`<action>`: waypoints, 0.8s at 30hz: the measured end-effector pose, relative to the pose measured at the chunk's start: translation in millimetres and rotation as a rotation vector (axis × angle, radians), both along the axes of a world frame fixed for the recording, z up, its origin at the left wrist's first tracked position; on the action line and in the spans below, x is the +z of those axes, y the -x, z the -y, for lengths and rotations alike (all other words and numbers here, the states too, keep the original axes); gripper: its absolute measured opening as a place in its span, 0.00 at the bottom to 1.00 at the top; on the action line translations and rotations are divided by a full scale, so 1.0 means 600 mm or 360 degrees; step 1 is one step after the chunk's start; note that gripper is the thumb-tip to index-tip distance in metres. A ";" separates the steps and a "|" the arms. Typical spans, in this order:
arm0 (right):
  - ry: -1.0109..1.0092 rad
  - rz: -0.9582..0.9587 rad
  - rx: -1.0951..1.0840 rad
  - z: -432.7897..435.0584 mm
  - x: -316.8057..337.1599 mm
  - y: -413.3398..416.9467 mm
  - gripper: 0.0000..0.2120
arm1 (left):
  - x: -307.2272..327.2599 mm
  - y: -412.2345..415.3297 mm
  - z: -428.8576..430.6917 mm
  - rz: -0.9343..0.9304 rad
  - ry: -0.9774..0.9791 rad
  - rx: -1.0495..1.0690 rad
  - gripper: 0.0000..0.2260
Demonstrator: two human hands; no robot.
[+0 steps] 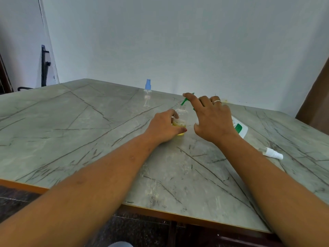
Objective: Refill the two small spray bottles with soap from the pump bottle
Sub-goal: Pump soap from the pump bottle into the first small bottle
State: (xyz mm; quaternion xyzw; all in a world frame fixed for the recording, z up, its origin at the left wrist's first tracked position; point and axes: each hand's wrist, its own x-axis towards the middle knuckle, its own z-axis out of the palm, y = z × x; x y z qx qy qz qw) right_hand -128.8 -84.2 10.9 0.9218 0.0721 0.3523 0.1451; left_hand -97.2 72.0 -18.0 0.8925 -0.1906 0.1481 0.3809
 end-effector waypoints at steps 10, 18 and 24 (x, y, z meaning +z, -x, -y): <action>0.0007 0.0165 -0.0083 -0.013 -0.005 -0.002 0.34 | -0.003 -0.008 0.003 0.0011 -0.0017 -0.0014 0.25; 0.0041 0.0136 -0.0091 -0.016 -0.006 -0.007 0.37 | -0.003 -0.015 0.002 -0.0054 0.0041 -0.0020 0.23; 0.0117 0.0152 -0.0108 -0.010 0.000 -0.003 0.37 | -0.003 -0.020 0.003 -0.0090 0.0054 -0.0028 0.22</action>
